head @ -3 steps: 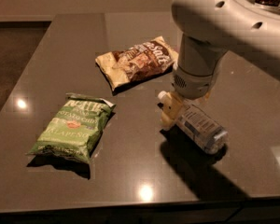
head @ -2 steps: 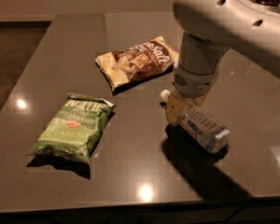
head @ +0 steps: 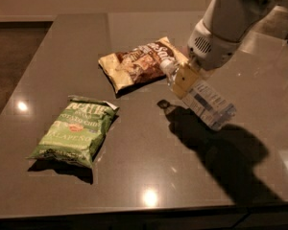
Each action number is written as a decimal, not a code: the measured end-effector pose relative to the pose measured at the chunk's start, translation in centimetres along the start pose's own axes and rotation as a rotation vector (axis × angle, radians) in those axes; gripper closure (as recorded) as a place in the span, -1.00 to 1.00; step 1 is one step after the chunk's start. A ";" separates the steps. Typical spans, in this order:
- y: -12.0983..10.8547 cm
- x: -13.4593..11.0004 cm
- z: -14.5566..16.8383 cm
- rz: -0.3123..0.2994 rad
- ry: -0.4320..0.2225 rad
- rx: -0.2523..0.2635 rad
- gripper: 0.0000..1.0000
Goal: Place blue plastic bottle upright
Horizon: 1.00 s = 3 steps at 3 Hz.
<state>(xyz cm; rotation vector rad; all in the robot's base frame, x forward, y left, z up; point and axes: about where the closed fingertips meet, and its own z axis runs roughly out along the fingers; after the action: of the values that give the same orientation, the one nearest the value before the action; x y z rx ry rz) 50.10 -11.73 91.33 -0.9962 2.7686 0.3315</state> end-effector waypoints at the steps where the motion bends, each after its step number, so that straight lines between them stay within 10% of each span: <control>1: 0.5 -1.6 -2.6 -0.053 -0.178 -0.065 1.00; 3: 0.7 -3.5 -6.5 -0.058 -0.579 -0.059 1.00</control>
Offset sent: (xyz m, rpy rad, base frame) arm 0.0219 0.0072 0.0873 0.4401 -0.4857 -0.0188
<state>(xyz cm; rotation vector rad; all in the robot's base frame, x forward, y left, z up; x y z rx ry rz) 51.71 -10.79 98.48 -0.8261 2.2144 0.5886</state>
